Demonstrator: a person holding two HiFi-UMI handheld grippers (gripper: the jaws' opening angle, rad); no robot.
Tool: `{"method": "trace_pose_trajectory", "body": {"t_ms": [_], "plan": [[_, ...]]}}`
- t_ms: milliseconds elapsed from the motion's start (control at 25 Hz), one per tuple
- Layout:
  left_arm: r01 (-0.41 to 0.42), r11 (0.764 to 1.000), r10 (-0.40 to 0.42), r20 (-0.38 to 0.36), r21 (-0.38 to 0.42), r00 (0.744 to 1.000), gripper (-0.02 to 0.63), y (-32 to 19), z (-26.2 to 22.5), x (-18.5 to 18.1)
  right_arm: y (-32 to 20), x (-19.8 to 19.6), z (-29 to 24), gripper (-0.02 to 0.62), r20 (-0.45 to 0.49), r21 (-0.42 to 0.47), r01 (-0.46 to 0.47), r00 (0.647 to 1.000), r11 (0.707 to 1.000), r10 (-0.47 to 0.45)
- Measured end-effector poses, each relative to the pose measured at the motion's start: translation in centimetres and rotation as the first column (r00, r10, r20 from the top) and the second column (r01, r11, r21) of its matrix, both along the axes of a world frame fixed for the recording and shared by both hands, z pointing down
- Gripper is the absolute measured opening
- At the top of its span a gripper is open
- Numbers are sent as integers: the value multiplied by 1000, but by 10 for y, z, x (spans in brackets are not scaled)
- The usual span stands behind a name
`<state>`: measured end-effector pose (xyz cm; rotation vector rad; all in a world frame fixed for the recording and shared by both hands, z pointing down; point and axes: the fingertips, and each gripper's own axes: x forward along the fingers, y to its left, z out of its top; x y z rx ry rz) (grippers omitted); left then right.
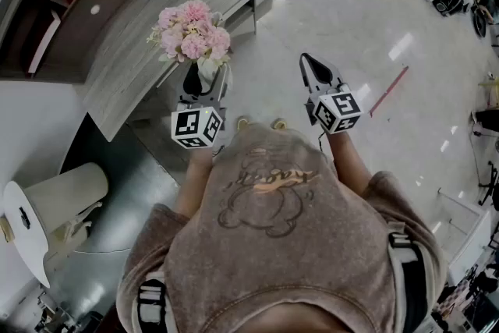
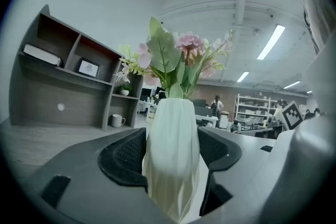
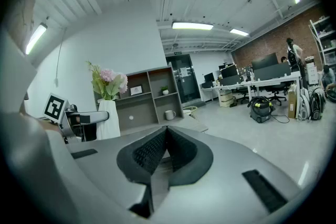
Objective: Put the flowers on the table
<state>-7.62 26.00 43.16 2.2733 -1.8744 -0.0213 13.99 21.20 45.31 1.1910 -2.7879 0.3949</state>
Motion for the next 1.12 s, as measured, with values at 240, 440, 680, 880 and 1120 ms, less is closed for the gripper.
{"method": "trace_pose_trajectory", "body": {"t_ms": [240, 440, 680, 880, 1120], "plan": [[-18, 1000, 18, -2, 2, 1000, 317, -1, 0, -9, 1, -12, -3, -3, 34, -8, -14, 999, 1000, 14], [-50, 999, 50, -7, -2, 999, 318, -8, 5, -25, 3, -30, -2, -3, 32, -6, -33, 999, 999, 33], [-103, 995, 103, -1, 15, 995, 317, -23, 7, -48, 2, -47, 2, -3, 16, -1, -77, 997, 997, 77], [-125, 992, 125, -1, 21, 992, 318, -37, 6, -54, -6, -48, 1, -3, 8, 2, -104, 995, 995, 104], [-128, 992, 128, -8, 13, 992, 318, -64, 19, -55, -35, -48, 8, -3, 15, 1, -119, 993, 993, 119]]}}
